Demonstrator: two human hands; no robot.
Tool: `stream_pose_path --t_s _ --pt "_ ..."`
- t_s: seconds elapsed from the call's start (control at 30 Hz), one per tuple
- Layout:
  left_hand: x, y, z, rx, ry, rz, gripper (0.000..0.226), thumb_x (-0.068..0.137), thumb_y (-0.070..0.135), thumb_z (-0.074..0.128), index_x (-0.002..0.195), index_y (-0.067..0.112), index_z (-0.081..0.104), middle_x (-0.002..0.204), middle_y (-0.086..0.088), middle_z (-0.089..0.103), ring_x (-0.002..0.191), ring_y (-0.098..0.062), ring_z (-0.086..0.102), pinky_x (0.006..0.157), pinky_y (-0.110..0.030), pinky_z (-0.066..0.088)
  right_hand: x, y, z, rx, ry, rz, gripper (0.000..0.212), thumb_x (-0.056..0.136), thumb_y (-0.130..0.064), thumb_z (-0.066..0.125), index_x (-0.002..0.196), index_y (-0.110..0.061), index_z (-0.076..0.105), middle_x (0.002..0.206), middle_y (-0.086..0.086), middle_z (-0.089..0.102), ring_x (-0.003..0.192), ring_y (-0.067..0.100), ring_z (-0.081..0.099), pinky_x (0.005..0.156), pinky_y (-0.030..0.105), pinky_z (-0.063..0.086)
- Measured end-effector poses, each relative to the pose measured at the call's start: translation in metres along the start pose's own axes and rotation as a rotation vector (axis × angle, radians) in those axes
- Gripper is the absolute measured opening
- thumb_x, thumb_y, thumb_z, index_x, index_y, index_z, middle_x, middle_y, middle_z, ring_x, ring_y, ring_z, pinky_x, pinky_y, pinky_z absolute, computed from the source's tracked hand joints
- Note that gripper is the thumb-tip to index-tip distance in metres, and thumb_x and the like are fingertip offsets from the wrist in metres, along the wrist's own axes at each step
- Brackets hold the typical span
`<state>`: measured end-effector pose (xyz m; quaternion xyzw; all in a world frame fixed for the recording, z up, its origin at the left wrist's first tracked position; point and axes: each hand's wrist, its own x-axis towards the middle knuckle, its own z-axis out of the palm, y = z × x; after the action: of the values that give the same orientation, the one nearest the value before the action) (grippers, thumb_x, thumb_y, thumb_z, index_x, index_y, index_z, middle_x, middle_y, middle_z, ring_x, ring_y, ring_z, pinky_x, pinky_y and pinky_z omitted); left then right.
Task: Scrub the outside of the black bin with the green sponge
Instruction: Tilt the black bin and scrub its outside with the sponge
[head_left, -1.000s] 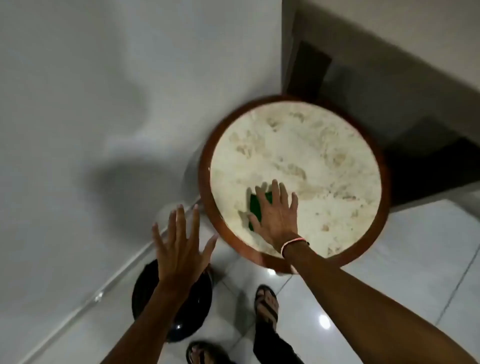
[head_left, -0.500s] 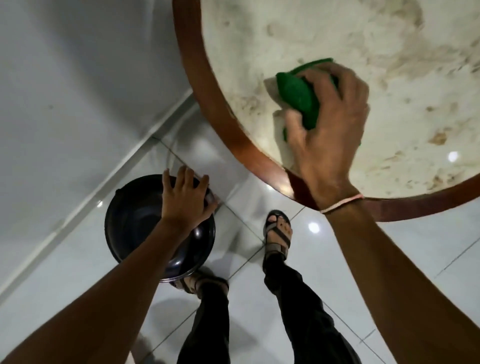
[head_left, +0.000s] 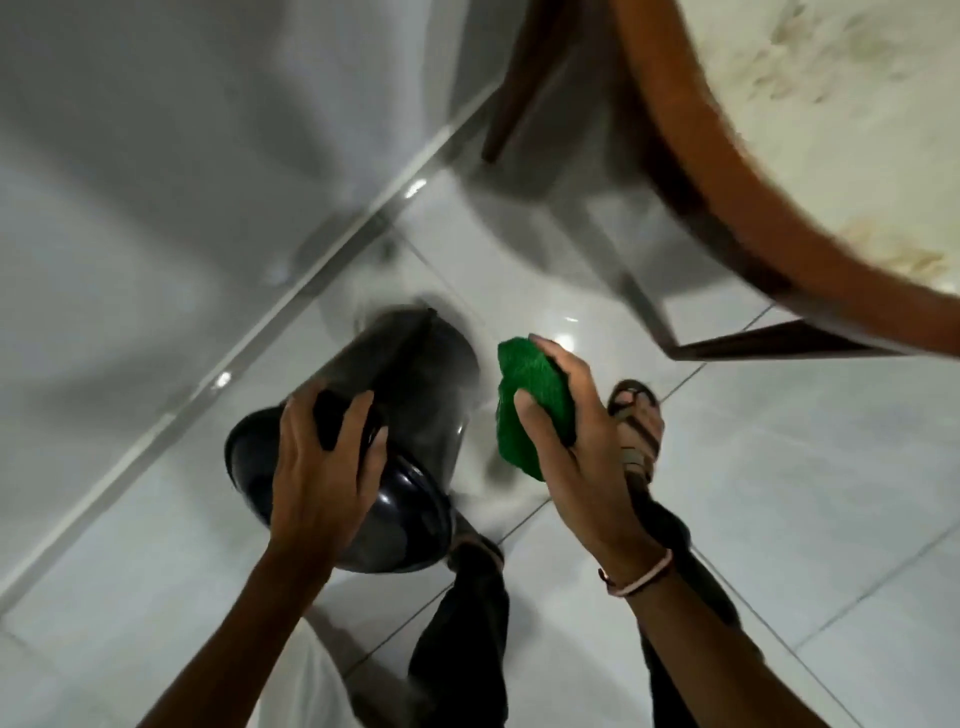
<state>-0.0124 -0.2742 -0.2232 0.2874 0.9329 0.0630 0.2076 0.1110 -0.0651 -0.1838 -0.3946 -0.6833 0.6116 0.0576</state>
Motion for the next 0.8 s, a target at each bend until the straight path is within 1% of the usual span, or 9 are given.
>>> stream_pose_path --t_s 0.1,0.17,0.3,0.37,0.43,0.53,0.6,0.7,0.8 --pt "-0.033 -0.053 0.012 0.048 0.106 0.023 0.055 0.116 0.043 0.036 0.136 0.001 0.064 0.134 -0.045 0.059 0.122 -0.068 0.06 0.098 -0.08 0.053 -0.006 0.038 0.064 0.053 -0.162 0.109 0.038 0.106 -0.013 0.057 0.143 -0.018 0.055 0.143 0.002 0.062 0.134 0.013 0.059 0.116 0.043 0.049" --pt "-0.042 -0.084 0.025 0.07 0.208 0.108 0.053 0.118 0.041 0.029 0.135 0.0 0.06 0.131 -0.044 0.064 0.126 -0.065 0.061 0.108 -0.079 0.049 -0.008 0.059 0.111 0.002 -0.307 0.009 0.037 0.105 -0.012 0.059 0.141 -0.018 0.059 0.144 0.003 0.061 0.138 0.013 0.056 0.118 0.046 0.047" --pt "-0.041 -0.109 0.048 -0.077 0.383 0.151 0.045 0.117 0.034 0.03 0.138 0.003 0.055 0.14 -0.039 0.063 0.144 -0.053 0.047 0.125 -0.06 0.04 -0.007 0.094 0.175 -0.261 -0.42 -0.285 0.037 0.103 -0.034 0.056 0.139 -0.032 0.06 0.155 -0.004 0.052 0.155 0.016 0.036 0.126 0.044 0.029" --pt "-0.045 -0.128 0.058 -0.146 0.437 0.162 0.046 0.117 0.034 0.03 0.139 0.002 0.054 0.143 -0.037 0.06 0.145 -0.053 0.044 0.131 -0.048 0.032 0.017 0.115 0.191 -0.323 -0.372 -0.317 0.039 0.101 -0.037 0.055 0.137 -0.028 0.062 0.153 0.001 0.056 0.153 0.023 0.041 0.123 0.048 0.03" --pt "-0.051 -0.14 0.063 -0.155 0.47 0.201 0.048 0.117 0.036 0.029 0.14 0.002 0.054 0.147 -0.032 0.054 0.146 -0.052 0.043 0.132 -0.043 0.027 0.062 0.134 0.2 -0.352 -0.269 -0.209 0.041 0.099 -0.033 0.056 0.133 -0.014 0.068 0.144 0.014 0.064 0.144 0.036 0.052 0.12 0.055 0.036" --pt "-0.037 -0.133 0.066 -0.161 0.519 0.247 0.051 0.116 0.037 0.028 0.142 0.002 0.054 0.151 -0.027 0.051 0.154 -0.043 0.04 0.133 -0.043 0.027 0.137 0.14 0.198 -0.247 -0.1 0.131 0.042 0.096 -0.026 0.06 0.131 -0.004 0.068 0.134 0.018 0.069 0.129 0.035 0.063 0.115 0.039 0.046" --pt "-0.02 -0.119 0.061 -0.193 0.549 0.241 0.051 0.115 0.036 0.029 0.145 0.003 0.055 0.153 -0.026 0.052 0.163 -0.026 0.031 0.133 -0.045 0.028 0.142 0.125 0.196 -0.209 -0.139 0.169 0.038 0.096 -0.018 0.064 0.132 -0.004 0.068 0.136 0.016 0.069 0.13 0.033 0.063 0.116 0.033 0.045" --pt "-0.005 -0.108 0.052 -0.183 0.53 0.257 0.054 0.116 0.035 0.027 0.15 0.0 0.051 0.155 -0.027 0.053 0.168 -0.015 0.019 0.134 -0.046 0.028 0.077 0.084 0.193 -0.142 -0.347 -0.081 0.04 0.096 -0.022 0.068 0.134 -0.014 0.067 0.148 0.012 0.062 0.145 0.027 0.051 0.126 0.045 0.037" --pt "-0.004 -0.107 0.051 -0.137 0.49 0.321 0.057 0.117 0.035 0.026 0.152 -0.007 0.042 0.157 -0.029 0.049 0.17 -0.016 0.015 0.134 -0.048 0.028 0.02 0.078 0.182 -0.118 -0.5 -0.313 0.041 0.1 -0.038 0.06 0.141 -0.033 0.06 0.16 -0.001 0.05 0.158 0.01 0.03 0.132 0.046 0.023"
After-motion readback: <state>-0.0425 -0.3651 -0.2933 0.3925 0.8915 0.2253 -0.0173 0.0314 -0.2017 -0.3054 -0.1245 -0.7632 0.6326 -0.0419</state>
